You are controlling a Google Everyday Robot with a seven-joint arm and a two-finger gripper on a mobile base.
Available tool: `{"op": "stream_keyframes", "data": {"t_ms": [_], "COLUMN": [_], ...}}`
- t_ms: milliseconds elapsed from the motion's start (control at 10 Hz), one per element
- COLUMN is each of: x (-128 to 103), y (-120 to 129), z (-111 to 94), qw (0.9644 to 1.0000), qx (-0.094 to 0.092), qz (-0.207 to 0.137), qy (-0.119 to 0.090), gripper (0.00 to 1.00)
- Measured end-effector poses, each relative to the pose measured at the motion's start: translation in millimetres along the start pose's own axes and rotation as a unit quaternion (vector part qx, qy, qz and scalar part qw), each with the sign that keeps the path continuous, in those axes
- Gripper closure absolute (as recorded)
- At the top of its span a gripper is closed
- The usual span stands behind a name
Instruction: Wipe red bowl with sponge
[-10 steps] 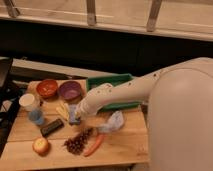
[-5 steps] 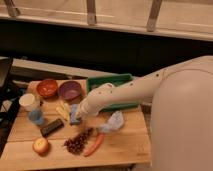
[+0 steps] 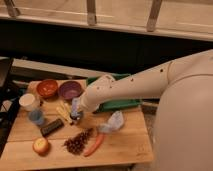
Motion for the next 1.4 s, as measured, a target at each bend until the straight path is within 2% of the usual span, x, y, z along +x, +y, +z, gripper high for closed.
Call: {"op": "stream_keyframes", "data": {"t_ms": [300,500,700,1100,1300,1400], "x": [-41.4,-75.9,-87.2,-88.8,-94.1,-105.4], "y": [24.8,56.4,75.8,74.7,66.5,61.6], "z": [5.0,17.0,24.7,25.7,24.3,20.3], "qw": [0.9997,0.9992,0.9987,0.9988,0.9979,0.9969], "qx": [-0.007,-0.014,-0.017,-0.015,-0.034,-0.042], "qz": [-0.022,-0.037,-0.047,-0.047,-0.055,-0.066], "qy": [-0.003,0.002,0.006,0.006,0.010,0.008], "gripper": [1.00,1.00,1.00,1.00,1.00,1.00]}}
